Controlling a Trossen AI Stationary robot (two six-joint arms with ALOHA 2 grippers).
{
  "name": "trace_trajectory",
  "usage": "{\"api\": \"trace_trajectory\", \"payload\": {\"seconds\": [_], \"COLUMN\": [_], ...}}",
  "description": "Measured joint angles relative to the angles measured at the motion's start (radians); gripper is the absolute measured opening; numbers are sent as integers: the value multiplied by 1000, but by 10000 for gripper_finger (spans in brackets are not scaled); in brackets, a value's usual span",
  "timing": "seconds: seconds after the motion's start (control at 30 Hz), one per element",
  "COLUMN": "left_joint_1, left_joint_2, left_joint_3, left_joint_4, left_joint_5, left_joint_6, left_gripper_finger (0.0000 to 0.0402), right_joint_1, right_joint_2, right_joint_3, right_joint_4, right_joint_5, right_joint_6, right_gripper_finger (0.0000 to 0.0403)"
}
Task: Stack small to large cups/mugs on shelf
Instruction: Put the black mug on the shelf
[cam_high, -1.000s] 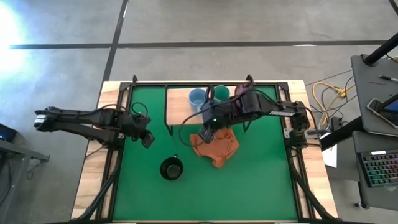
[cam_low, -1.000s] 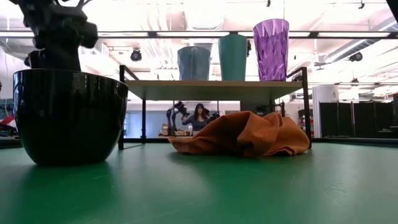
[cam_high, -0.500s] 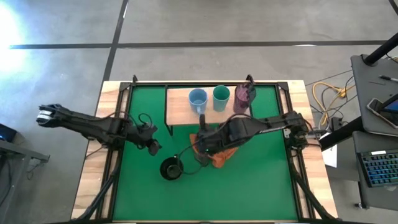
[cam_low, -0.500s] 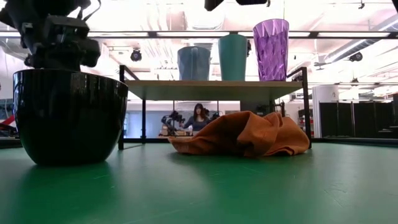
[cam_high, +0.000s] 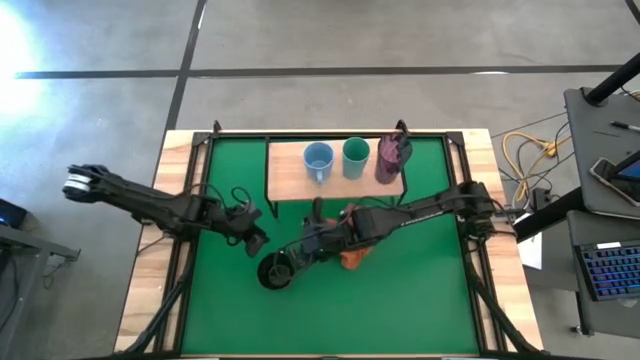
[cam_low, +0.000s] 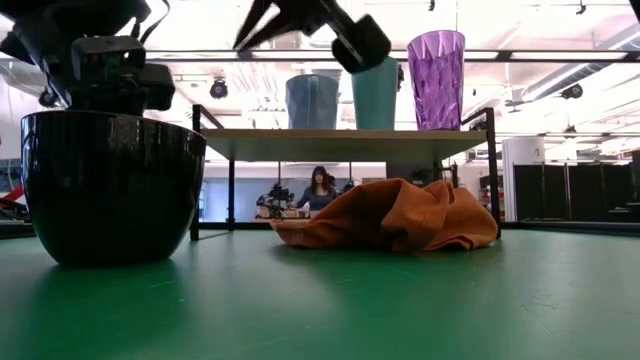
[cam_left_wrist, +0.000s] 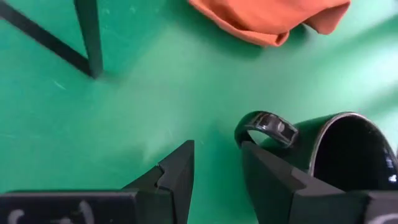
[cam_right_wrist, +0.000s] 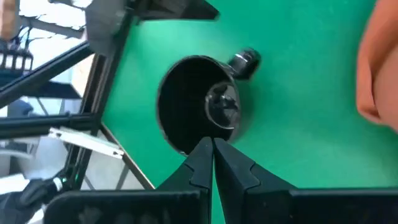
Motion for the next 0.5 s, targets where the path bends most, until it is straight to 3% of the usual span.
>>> {"api": "trace_trajectory", "payload": {"seconds": [0.23, 0.5], "left_joint_1": [-4, -23], "left_joint_2": [99, 200], "left_joint_3": [1, -1], "left_joint_4": [127, 216], "left_joint_5": [22, 130], "left_joint_6": [55, 74], "left_gripper_finger": [118, 118], "right_joint_1": [54, 81], "right_joint_2": [2, 4], "right_joint_3": [-63, -77], "right_joint_4": [29, 67], "right_joint_5": [2, 9], "right_joint_6": [155, 232], "right_gripper_finger": [9, 9]}}
